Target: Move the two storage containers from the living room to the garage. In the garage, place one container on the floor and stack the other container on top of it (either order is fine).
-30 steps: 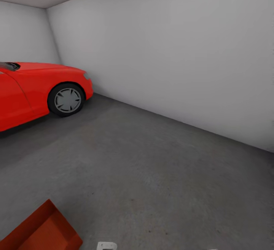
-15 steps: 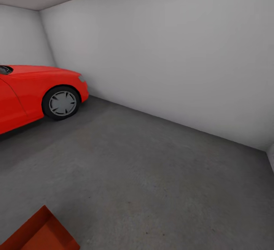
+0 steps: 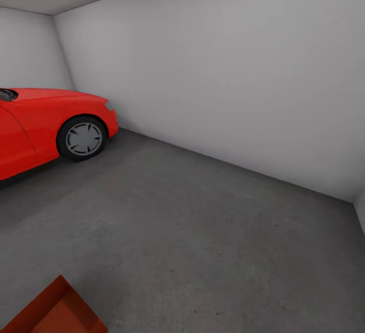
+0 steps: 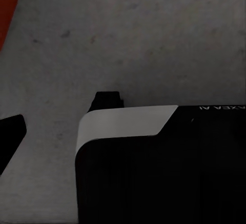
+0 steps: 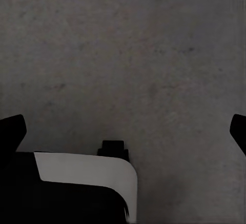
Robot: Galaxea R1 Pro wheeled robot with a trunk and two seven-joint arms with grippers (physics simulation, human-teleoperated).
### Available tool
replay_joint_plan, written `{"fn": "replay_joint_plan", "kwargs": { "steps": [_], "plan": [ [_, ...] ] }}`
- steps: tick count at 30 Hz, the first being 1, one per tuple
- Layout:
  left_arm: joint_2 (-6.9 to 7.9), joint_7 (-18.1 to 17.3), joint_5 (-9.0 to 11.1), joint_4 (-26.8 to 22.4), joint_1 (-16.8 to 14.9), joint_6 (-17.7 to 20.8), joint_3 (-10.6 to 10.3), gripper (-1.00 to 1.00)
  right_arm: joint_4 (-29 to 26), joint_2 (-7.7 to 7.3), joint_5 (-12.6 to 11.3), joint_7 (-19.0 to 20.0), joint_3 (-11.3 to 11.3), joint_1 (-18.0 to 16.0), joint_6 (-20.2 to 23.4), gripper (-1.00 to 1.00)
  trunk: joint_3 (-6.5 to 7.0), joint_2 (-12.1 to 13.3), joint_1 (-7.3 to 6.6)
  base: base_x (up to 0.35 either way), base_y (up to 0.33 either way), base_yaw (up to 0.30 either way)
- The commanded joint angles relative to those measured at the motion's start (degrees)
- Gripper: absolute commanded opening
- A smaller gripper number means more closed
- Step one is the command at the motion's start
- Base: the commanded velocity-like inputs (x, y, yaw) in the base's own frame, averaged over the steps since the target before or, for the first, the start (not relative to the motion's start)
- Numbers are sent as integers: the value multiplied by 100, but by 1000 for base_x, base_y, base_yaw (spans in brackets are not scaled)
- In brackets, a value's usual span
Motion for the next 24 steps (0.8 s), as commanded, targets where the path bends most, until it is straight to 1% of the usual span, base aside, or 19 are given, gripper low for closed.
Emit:
{"fn": "replay_joint_plan", "kwargs": {
  "steps": [1,10,14,17,20,24],
  "plan": [
    [2,14,52,18,9,8,-48,100,22,-8,-13,24,-28,-5,-32,100,13,38,-23,0,0,0],
    [71,12,53,40,148,11,-47,100,9,-31,-22,15,-26,-2,-24,100,175,399,-220,0,0,0],
    [80,5,53,41,217,12,-46,100,23,-6,-29,4,-26,-2,-16,100,253,559,-308,0,0,-16],
    [86,-7,48,41,279,12,-46,100,49,3,-30,10,-26,6,-15,100,326,680,-374,0,0,-96],
    [89,-11,45,41,328,13,-46,100,62,6,-12,17,-26,119,-14,100,404,800,-440,0,0,-150],
    [89,-12,44,41,366,19,-50,100,64,14,1,22,-26,175,-14,100,438,800,-440,0,0,-171]
  ]
}}
